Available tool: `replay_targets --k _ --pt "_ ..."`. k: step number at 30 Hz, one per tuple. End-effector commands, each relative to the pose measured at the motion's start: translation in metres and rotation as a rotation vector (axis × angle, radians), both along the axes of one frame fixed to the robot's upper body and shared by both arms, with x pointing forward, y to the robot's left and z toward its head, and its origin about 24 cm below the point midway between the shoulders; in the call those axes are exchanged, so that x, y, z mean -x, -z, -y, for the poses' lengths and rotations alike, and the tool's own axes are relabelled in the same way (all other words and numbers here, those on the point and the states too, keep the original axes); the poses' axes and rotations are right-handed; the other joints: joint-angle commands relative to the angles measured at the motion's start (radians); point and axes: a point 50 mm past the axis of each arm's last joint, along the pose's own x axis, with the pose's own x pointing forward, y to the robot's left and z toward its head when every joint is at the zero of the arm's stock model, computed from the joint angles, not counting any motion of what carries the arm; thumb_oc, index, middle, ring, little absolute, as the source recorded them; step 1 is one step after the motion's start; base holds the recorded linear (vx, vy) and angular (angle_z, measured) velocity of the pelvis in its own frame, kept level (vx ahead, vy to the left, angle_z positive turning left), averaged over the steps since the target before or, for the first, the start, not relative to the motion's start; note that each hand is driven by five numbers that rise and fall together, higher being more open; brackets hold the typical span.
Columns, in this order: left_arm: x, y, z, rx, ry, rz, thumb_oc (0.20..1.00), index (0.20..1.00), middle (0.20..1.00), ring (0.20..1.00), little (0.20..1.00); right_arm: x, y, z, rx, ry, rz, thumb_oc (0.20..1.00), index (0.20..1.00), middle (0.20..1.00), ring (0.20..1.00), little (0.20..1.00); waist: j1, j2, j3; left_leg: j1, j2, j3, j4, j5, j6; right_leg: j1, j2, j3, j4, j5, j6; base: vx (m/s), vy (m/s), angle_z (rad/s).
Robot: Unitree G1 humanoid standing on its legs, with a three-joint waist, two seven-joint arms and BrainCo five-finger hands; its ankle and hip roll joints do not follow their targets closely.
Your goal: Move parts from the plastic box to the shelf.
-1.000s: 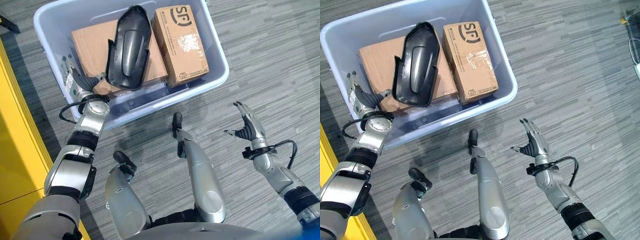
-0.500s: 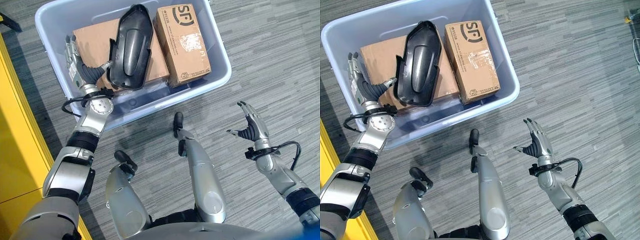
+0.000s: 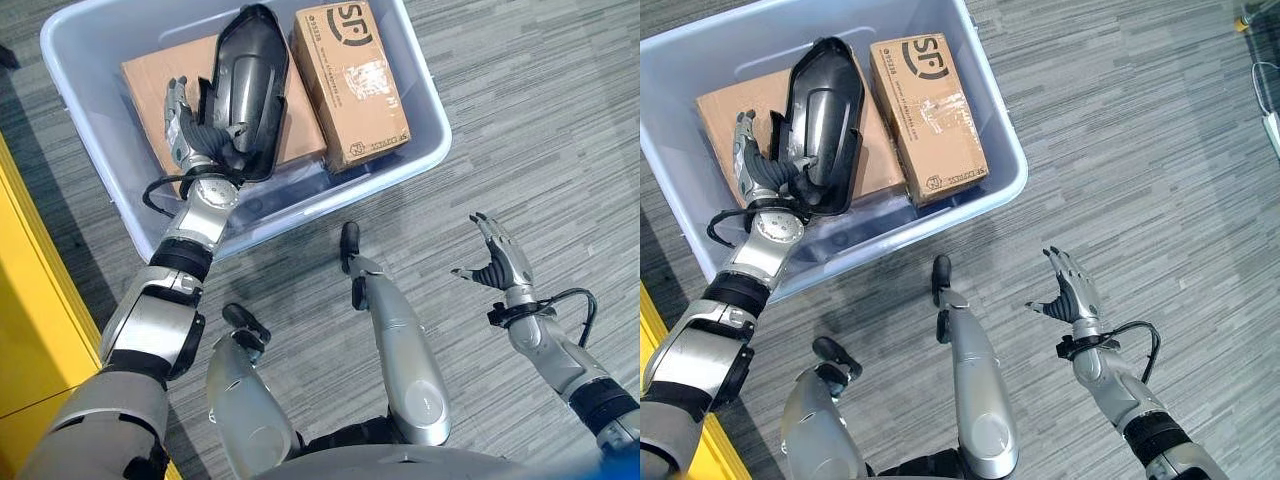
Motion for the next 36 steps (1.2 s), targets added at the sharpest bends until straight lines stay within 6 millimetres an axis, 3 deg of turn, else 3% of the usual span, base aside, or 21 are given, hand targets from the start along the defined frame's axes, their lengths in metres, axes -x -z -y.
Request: replay_targets --k 1,6,15,25,31,36 --pt "0.0 -0.022 -0.018 -0.031 -0.057 0.018 1.0 1.0 1.0 1.0 1.0 -0.001 -0.004 -0.002 -0.041 0.024 0.055 1.0 1.0 1.0 1.0 1.0 0.022 -0.056 -0.03 -0.096 0.043 0.017 0.11 -0.02 -0.002 0.012 -0.106 0.017 0.106 -0.154 0.164 0.04 -0.053 0.1" --pt "0.0 -0.013 -0.033 0.089 -0.197 -0.047 1.0 1.0 1.0 1.0 1.0 -0.003 -0.002 -0.005 -0.049 0.034 0.043 1.0 1.0 1.0 1.0 1.0 0.013 -0.065 -0.03 -0.125 0.05 0.008 0.127 -0.03 -0.006 -0.016 -0.105 0.016 0.115 -0.15 0.16 0.02 -0.016 0.02" --pt "0.0 0.003 -0.041 0.123 -0.236 -0.158 1.0 1.0 1.0 1.0 1.0 -0.006 -0.001 -0.006 -0.057 0.045 0.038 1.0 1.0 1.0 1.0 1.0 0.006 -0.071 -0.03 -0.168 0.058 -0.003 0.146 -0.031 -0.01 -0.058 -0.103 0.018 0.126 -0.144 0.156 0.01 -0.012 0.0" --pt "-0.004 0.019 -0.029 -0.041 -0.19 -0.319 1.0 1.0 1.0 1.0 1.0 -0.01 -0.006 -0.005 -0.07 0.053 0.036 1.0 1.0 1.0 1.0 1.0 -0.011 -0.076 -0.03 -0.221 0.057 -0.009 0.157 -0.028 -0.011 -0.112 -0.092 0.024 0.127 -0.128 0.15 0.0 -0.009 -0.01" --pt "-0.006 0.013 -0.026 -0.144 -0.201 -0.307 1.0 1.0 1.0 1.0 1.0 -0.011 -0.007 -0.004 -0.074 0.057 0.034 1.0 1.0 1.0 1.0 1.0 -0.021 -0.079 -0.03 -0.245 0.058 -0.01 0.164 -0.029 -0.012 -0.138 -0.085 0.029 0.133 -0.127 0.145 0.0 -0.032 -0.04" --pt "-0.01 0.013 -0.011 -0.314 -0.157 -0.323 1.0 1.0 1.0 1.0 1.0 -0.011 -0.007 -0.004 -0.076 0.055 0.031 1.0 1.0 1.0 1.0 1.0 -0.027 -0.074 -0.03 -0.238 0.053 0.001 0.152 -0.015 -0.013 -0.139 -0.078 0.027 0.123 -0.123 0.141 0.0 -0.027 -0.04"
